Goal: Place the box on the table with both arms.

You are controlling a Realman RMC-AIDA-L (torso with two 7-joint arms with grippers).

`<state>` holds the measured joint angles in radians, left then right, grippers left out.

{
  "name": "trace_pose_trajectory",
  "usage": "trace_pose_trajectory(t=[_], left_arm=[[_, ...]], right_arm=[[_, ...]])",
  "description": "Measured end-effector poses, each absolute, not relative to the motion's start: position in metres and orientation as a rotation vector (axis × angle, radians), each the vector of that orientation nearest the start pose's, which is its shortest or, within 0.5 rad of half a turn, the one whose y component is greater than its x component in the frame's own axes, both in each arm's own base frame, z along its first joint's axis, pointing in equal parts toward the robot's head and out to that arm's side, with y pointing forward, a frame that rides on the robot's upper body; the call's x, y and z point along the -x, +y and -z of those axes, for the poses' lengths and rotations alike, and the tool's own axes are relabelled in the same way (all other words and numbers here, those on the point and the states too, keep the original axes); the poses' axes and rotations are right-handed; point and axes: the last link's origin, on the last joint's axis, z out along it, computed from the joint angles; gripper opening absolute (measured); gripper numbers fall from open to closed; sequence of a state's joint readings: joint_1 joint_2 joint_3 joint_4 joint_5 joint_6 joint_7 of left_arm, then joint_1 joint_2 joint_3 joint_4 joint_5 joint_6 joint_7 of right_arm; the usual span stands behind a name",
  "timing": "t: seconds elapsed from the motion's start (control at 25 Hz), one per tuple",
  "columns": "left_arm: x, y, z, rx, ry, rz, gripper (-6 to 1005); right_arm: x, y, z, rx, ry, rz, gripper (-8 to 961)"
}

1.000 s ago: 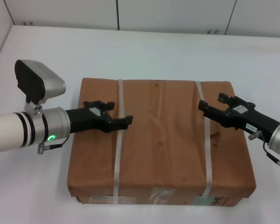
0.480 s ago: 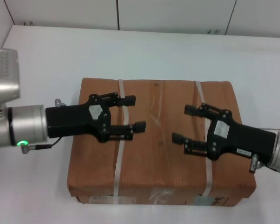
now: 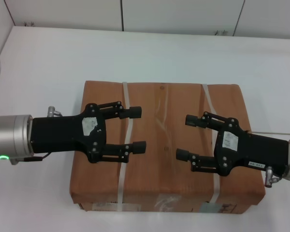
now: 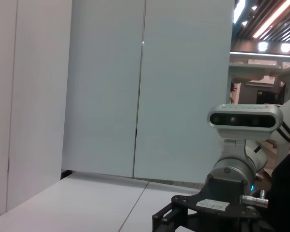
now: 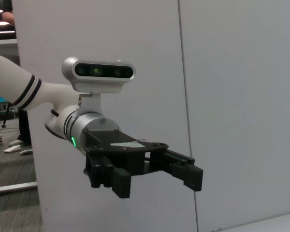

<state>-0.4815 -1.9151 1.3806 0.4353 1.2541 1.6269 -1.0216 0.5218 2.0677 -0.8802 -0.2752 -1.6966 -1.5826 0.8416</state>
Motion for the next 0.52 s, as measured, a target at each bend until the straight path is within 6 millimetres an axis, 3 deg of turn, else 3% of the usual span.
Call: trace_pose_trajectory(t=[0.52], left_arm=[[0.2494, 0.2964, 0.0054, 2.835, -0.250, 1.022, 827]], right_arm=[[-0.2549, 0.2866, 0.0520, 2.726, 0.264, -0.996, 861]])
